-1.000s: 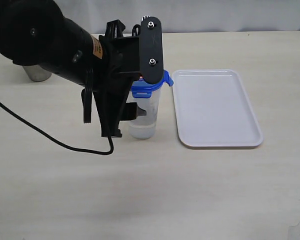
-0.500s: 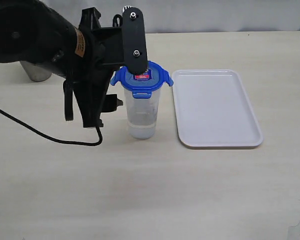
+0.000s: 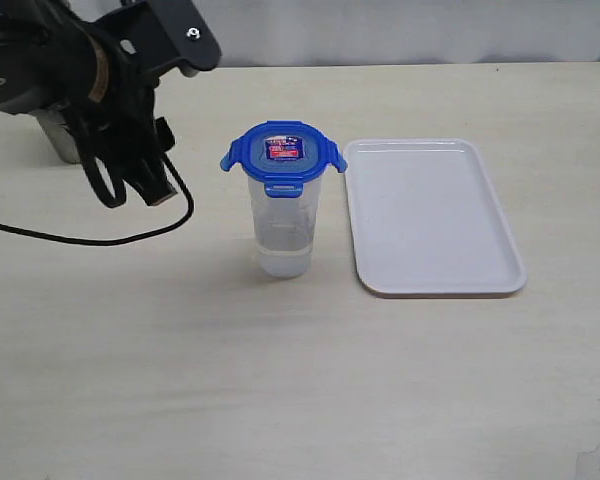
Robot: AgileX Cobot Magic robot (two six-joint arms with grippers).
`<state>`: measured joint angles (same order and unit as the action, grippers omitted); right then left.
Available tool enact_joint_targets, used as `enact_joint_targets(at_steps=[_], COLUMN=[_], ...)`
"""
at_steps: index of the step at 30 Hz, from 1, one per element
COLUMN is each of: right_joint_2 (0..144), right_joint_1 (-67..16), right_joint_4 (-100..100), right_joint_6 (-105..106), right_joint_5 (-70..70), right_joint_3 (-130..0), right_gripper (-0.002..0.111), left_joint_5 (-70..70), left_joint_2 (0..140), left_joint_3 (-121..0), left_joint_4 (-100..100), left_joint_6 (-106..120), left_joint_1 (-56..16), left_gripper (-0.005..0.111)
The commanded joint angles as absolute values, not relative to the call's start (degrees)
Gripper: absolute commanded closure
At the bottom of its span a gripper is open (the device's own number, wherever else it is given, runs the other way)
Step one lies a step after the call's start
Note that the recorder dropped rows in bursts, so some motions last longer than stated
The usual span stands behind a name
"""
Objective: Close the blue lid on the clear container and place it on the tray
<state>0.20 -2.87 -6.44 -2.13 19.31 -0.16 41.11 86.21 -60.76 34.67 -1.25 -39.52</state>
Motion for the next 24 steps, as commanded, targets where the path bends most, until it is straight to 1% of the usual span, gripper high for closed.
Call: enact_joint_targets(at_steps=[1,5,7,8,10,13,15,17,19,21,23,24], right_joint_2=[0.0,0.0,0.0,0.0,0.0,0.0,0.0,0.0,0.0,0.0,0.0,0.0], right_joint_1=[-2.68,-2.68,-2.68,-2.68,-2.68,-2.68,-2.68,-2.68,-2.68,-2.68,-2.68,-2.68], right_joint_4=[-6.24,-6.24,-6.24,-6.24,-6.24,-6.24,-6.24,-6.24,-6.24,-6.24,-6.24,-6.24], right_joint_6=[-2.18,-2.18,-2.18,-2.18,-2.18,-2.18,-2.18,-2.18,-2.18,-2.18,-2.18,-2.18], right_joint_5=[19.4,19.4,19.4,19.4,19.4,19.4,19.4,19.4,19.4,19.4,19.4,19.4], right_joint_3=[0.0,0.0,0.0,0.0,0.0,0.0,0.0,0.0,0.0,0.0,0.0,0.0], right_gripper=[0.104,0.104,0.104,0.104,0.104,0.104,0.104,0.104,0.104,0.104,0.104,0.104], left_joint_5=[27.3,8.52,-0.76,-6.09,-15.74,-30.85,-42.68,-54.06,-63.9,-69.22,-68.61,-67.73], left_joint_2=[85.75,85.75,85.75,85.75,85.75,85.85,86.53,88.41,91.05,94.67,98.47,99.97], left_joint_3=[-55.6,-47.86,-44.13,-42.06,-38.5,-33.23,-30.86,-30.35,-30.46,-30.7,-31.68,-32.17], left_joint_4=[34.68,34.78,34.78,34.67,35.43,37.76,45.27,55.9,63.57,64.56,64.56,64.56], left_joint_6=[-6.48,-6.48,-6.48,-7.22,-10.45,-16.54,-20.97,-25.56,-26.53,-26.65,-24.92,-24.04], left_joint_1=[-32.92,-26.57,-23.06,-20.81,-16.36,-8.89,-4.88,-1.09,1.48,2.7,2.59,2.47], left_gripper=[0.073,0.091,0.096,0.096,0.091,0.077,0.069,0.064,0.063,0.063,0.063,0.061])
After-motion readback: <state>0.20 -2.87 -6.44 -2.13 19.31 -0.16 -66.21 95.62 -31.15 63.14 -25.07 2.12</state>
